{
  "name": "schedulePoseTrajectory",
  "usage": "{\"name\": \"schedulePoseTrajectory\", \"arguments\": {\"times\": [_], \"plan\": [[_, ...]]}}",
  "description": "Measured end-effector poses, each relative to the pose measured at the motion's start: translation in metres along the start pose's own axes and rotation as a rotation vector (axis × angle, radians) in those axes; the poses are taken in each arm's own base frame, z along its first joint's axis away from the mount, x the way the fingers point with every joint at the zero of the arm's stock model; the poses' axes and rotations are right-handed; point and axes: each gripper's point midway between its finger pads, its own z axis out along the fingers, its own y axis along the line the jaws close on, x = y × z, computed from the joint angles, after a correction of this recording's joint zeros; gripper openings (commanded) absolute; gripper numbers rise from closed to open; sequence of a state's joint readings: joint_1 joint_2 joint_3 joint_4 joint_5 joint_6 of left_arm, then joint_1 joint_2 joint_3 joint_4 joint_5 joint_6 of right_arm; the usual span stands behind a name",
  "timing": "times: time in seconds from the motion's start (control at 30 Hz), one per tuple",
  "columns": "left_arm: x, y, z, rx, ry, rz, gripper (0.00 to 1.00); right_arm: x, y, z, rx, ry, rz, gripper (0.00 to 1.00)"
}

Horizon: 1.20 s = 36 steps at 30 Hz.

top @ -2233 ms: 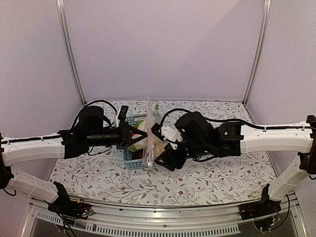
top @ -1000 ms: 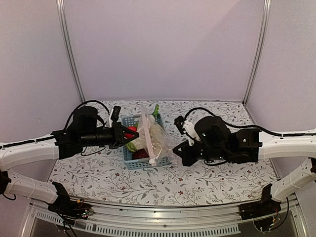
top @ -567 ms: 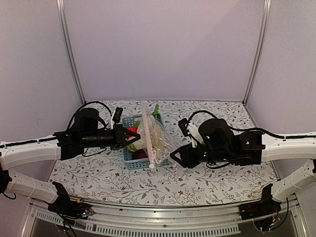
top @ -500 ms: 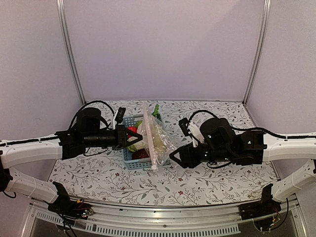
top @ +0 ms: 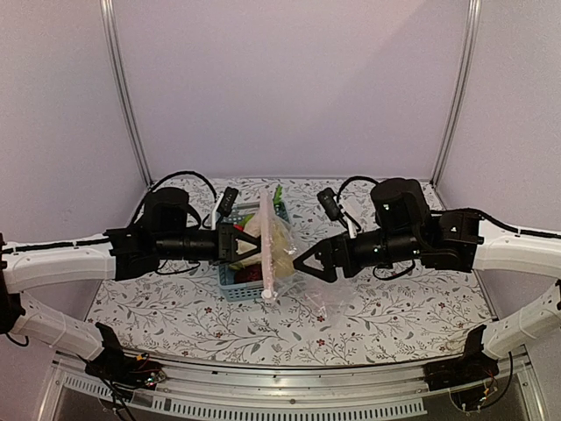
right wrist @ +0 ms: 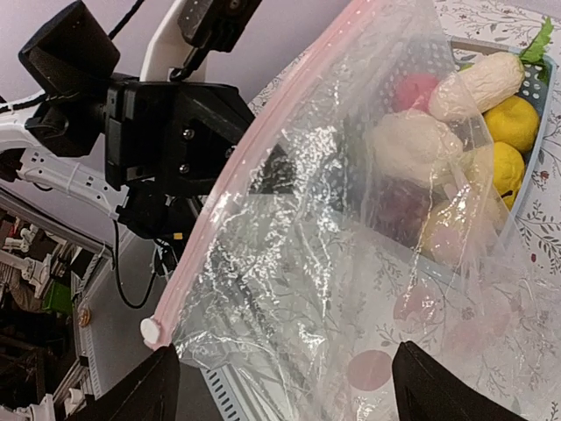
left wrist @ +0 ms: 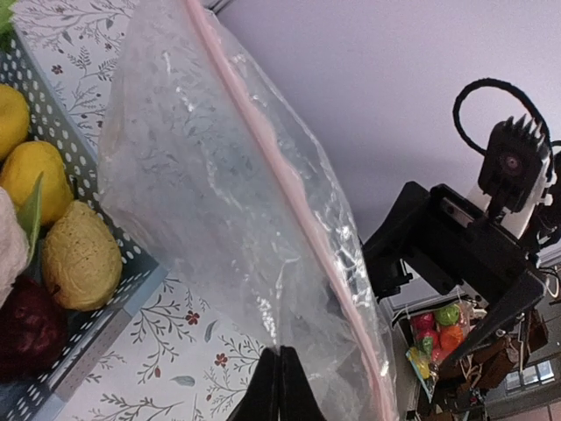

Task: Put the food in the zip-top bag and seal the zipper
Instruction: Open the zipper food storage bag at the center of the board.

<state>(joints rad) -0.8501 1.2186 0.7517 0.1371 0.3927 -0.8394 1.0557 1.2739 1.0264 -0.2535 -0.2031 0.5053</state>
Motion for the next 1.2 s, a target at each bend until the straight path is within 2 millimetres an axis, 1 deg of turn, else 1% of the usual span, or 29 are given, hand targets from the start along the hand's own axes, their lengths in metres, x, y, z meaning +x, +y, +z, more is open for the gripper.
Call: {"name": "schedulePoseTrajectory", "arguments": {"times": [0.13,0.2,0.3,0.37,0.5,0.63,0.73,0.8,0.83,0.9,1.0,1.07,1.2], "plan": [[0.0,0.001,0.0,-0.004,-0.001,0.001,0.0,-0.005,0.013,-0.004,-0.081,0.015,-0.013,0.87],[0.0,0.001,0.001,-0.005,0.0,0.001,0.0,-0.007,0.011,-0.006,-0.089,0.016,-0.011,0.86],[0.001,0.003,0.002,-0.009,0.005,-0.001,0.0,-0.008,0.007,-0.007,-0.072,0.019,-0.007,0.82],[0.002,0.004,0.004,-0.011,0.009,-0.003,0.0,-0.011,0.004,-0.005,-0.049,0.027,-0.001,0.8],[0.0,0.002,0.006,-0.007,0.011,-0.001,0.0,-0.02,0.003,0.011,-0.013,0.037,0.002,0.81],[-0.001,-0.002,0.006,0.0,0.009,0.002,0.0,-0.012,0.001,0.03,0.04,0.081,-0.009,0.76],[0.0,-0.002,0.006,0.001,0.01,0.003,0.0,-0.006,-0.001,0.041,0.073,0.105,-0.012,0.7],[0.0,-0.002,0.007,0.002,0.012,0.003,0.0,-0.001,-0.005,0.048,0.095,0.12,-0.009,0.69],[0.001,-0.002,0.007,0.002,0.012,0.003,0.0,0.001,-0.007,0.051,0.106,0.128,-0.009,0.65],[0.001,-0.003,0.007,0.002,0.012,0.003,0.0,0.005,-0.01,0.056,0.126,0.137,-0.008,0.53],[0.0,-0.002,0.007,-0.002,0.009,0.003,0.0,0.005,-0.015,0.059,0.157,0.134,-0.008,0.31],[-0.001,0.0,0.007,-0.012,0.003,0.002,0.0,0.003,-0.016,0.059,0.174,0.123,-0.007,0.21],[-0.001,0.009,0.006,-0.055,-0.006,-0.009,0.0,0.0,-0.021,0.058,0.21,0.104,-0.006,0.18]]}}
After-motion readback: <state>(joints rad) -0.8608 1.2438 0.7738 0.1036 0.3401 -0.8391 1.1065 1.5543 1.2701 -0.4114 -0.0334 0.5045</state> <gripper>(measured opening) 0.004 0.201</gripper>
